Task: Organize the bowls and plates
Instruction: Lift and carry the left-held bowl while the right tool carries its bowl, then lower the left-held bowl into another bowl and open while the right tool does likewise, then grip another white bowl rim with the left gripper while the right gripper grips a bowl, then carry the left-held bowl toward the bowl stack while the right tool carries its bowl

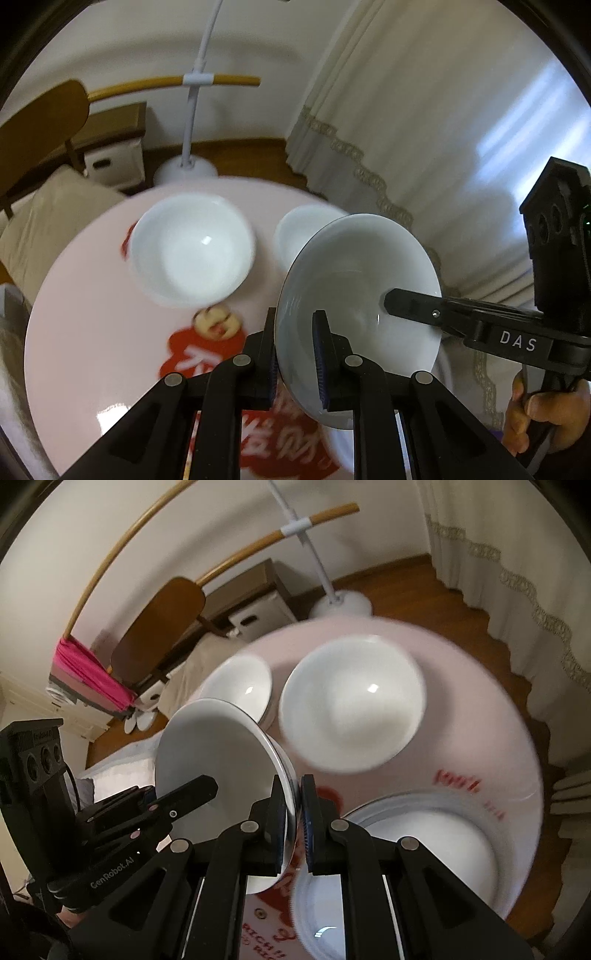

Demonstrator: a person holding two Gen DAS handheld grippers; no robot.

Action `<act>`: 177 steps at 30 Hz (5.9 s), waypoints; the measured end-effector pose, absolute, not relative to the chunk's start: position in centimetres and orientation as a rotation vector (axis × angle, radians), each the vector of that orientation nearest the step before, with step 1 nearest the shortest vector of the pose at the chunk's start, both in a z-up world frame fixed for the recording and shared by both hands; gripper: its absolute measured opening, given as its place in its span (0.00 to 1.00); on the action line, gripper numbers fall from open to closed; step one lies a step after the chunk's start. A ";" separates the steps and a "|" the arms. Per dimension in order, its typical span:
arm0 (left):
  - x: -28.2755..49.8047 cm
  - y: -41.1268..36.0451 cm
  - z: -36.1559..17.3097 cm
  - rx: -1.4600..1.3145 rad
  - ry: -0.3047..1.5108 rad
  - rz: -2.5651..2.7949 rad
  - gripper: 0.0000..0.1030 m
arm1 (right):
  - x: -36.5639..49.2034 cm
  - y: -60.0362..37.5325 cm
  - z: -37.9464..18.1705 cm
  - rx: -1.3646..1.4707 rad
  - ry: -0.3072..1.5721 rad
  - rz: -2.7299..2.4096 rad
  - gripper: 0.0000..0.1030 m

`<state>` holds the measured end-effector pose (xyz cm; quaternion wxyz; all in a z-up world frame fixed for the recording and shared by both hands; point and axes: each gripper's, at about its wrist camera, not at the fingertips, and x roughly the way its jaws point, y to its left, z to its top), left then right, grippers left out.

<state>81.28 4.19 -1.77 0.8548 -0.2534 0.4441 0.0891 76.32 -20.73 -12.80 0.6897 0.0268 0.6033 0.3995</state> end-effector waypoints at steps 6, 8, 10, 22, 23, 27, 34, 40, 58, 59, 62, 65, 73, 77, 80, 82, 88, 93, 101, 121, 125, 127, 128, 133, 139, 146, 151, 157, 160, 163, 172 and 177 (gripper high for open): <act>86.0 2.4 -2.0 -0.490 0.937 0.184 0.11 | 79.9 -21.9 -13.3 0.068 1.323 0.851 0.08; 87.3 1.9 -2.6 -0.486 0.955 0.187 0.11 | 80.9 -22.1 -13.8 0.072 1.332 0.836 0.08; 88.6 1.6 -3.0 -0.489 0.955 0.189 0.11 | 81.6 -22.3 -14.2 0.072 1.330 0.826 0.08; 94.1 1.7 -5.3 -0.521 1.002 0.207 0.11 | 84.5 -22.1 -16.9 0.116 1.369 0.790 0.08; 94.6 1.9 -5.5 -0.524 1.007 0.207 0.11 | 84.6 -22.1 -17.1 0.117 1.373 0.786 0.09; 96.0 2.7 -6.2 -0.542 1.014 0.211 0.11 | 84.5 -22.0 -17.5 0.112 1.377 0.774 0.09; 96.8 3.7 -7.3 -0.549 1.030 0.211 0.11 | 84.2 -21.2 -17.9 0.067 1.369 0.741 0.11; 96.7 3.5 -7.8 -0.552 1.037 0.202 0.11 | 83.9 -20.4 -18.1 -0.011 1.351 0.693 0.14; 98.0 4.9 -10.1 -0.572 1.071 0.227 0.12 | 83.7 -18.3 -18.9 -0.176 1.348 0.607 0.19; 98.1 4.8 -10.2 -0.575 1.071 0.228 0.12 | 83.8 -18.4 -18.9 -0.171 1.351 0.605 0.21; 98.1 4.7 -10.1 -0.570 1.068 0.231 0.13 | 84.0 -18.8 -19.3 -0.146 1.371 0.592 0.29; 98.1 4.7 -10.0 -0.563 1.069 0.235 0.13 | 84.4 -19.4 -19.9 -0.102 1.396 0.586 0.37; 97.7 4.3 -9.4 -0.551 1.072 0.239 0.12 | 85.9 -22.3 -23.2 0.237 1.557 0.654 0.32; 97.9 4.2 -9.1 -0.541 1.081 0.247 0.12 | 85.8 -22.1 -23.2 0.283 1.562 0.693 0.18; 97.9 4.0 -8.8 -0.546 1.087 0.252 0.13 | 85.7 -21.5 -22.9 0.252 1.553 0.700 0.13; 97.8 4.2 -8.7 -0.554 1.088 0.254 0.14 | 85.5 -21.4 -22.8 0.254 1.553 0.702 0.13; 97.3 4.5 -7.8 -0.558 1.075 0.257 0.22 | 85.5 -21.7 -23.1 0.265 1.557 0.702 0.13; 95.6 4.7 -6.6 -0.575 1.053 0.271 0.30 | 85.5 -21.4 -23.1 0.258 1.554 0.691 0.13; 92.0 5.7 -4.9 -0.599 1.005 0.317 0.33 | 84.9 -21.4 -22.7 0.257 1.543 0.667 0.14; 83.5 10.4 -4.2 -0.663 0.986 0.453 0.40 | 82.9 -23.8 -17.5 0.246 1.414 0.531 0.41; 83.3 11.7 -5.1 -0.672 1.015 0.479 0.40 | 81.6 -23.5 -15.2 0.234 1.354 0.538 0.41; 83.7 12.2 -5.7 -0.685 1.032 0.477 0.40 | 80.9 -22.8 -14.3 0.229 1.330 0.552 0.41; 84.0 12.4 -6.1 -0.694 1.042 0.471 0.40 | 80.5 -22.5 -14.0 0.228 1.320 0.559 0.41; 85.8 13.4 -7.8 -0.700 1.084 0.425 0.38 | 79.2 -20.2 -12.3 0.216 1.275 0.602 0.41; 87.3 14.5 -8.5 -0.682 1.108 0.365 0.19 | 78.4 -18.2 -12.2 0.212 1.264 0.630 0.41; 87.0 16.1 -9.1 -0.656 1.104 0.340 0.08 | 78.2 -15.8 -12.1 0.187 1.254 0.657 0.41; 85.5 16.8 -9.8 -0.672 1.103 0.309 0.07 | 77.9 -12.6 -12.0 0.126 1.242 0.714 0.41; 83.6 18.0 -10.7 -0.709 1.071 0.280 0.08 | 75.7 -8.7 -12.5 0.005 1.246 0.779 0.41; 82.6 18.4 -11.1 -0.733 1.051 0.258 0.08 | 74.8 -7.3 -12.9 -0.045 1.243 0.800 0.41; 81.6 18.8 -11.5 -0.744 1.039 0.249 0.08 | 74.4 -6.3 -13.3 -0.082 1.241 0.815 0.41; 80.3 19.3 -11.9 -0.755 1.027 0.240 0.10 | 73.8 -3.4 -15.0 -0.272 1.222 0.842 0.40; 81.0 18.5 -11.6 -0.752 1.029 0.246 0.09 | 73.9 -3.1 -16.5 -0.288 1.265 0.843 0.26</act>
